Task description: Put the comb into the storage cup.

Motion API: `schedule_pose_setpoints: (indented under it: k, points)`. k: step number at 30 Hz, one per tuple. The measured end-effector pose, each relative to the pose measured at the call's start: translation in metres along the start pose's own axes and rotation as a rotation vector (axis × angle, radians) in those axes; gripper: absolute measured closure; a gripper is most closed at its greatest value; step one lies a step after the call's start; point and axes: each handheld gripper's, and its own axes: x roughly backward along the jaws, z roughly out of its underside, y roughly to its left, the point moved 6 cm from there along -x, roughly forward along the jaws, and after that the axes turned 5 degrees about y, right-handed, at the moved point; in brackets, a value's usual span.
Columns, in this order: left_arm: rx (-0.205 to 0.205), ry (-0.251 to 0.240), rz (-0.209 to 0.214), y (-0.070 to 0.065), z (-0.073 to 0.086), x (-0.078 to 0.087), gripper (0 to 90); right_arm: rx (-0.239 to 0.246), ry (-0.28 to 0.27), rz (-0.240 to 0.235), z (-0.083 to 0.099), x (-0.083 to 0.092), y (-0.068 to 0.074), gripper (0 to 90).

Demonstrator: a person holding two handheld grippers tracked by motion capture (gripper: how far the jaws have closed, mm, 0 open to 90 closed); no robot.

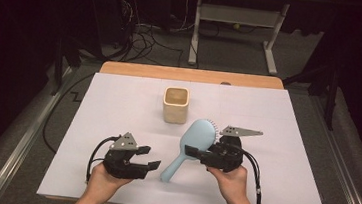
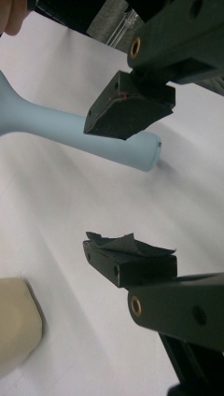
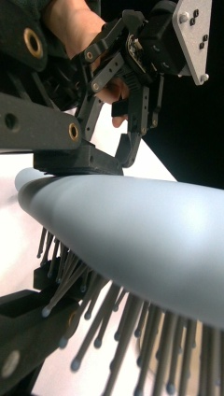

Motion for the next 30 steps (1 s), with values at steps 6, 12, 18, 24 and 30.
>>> schedule_pose_setpoints:
  k: [6, 12, 18, 24, 30]
  points:
    - [0.026, -0.032, -0.008, 0.010, 0.006, 0.009, 38.6, -0.003, 0.001, 0.015, -0.001, 0.005, -0.004, 56.3]
    - [0.041, -0.066, -0.019, 0.020, 0.013, 0.018, 35.7, -0.003, 0.004, 0.029, -0.001, 0.009, -0.007, 56.3]
    - [0.051, -0.093, -0.051, 0.030, 0.021, 0.028, 34.6, -0.003, 0.007, 0.045, -0.002, 0.011, -0.010, 56.4]
    - [0.061, -0.112, -0.082, 0.039, 0.029, 0.036, 33.1, 0.000, 0.008, 0.049, -0.004, 0.013, -0.012, 56.5]
    - [0.078, -0.128, -0.151, 0.050, 0.040, 0.043, 32.1, 0.007, 0.011, 0.058, -0.009, 0.016, -0.011, 56.5]
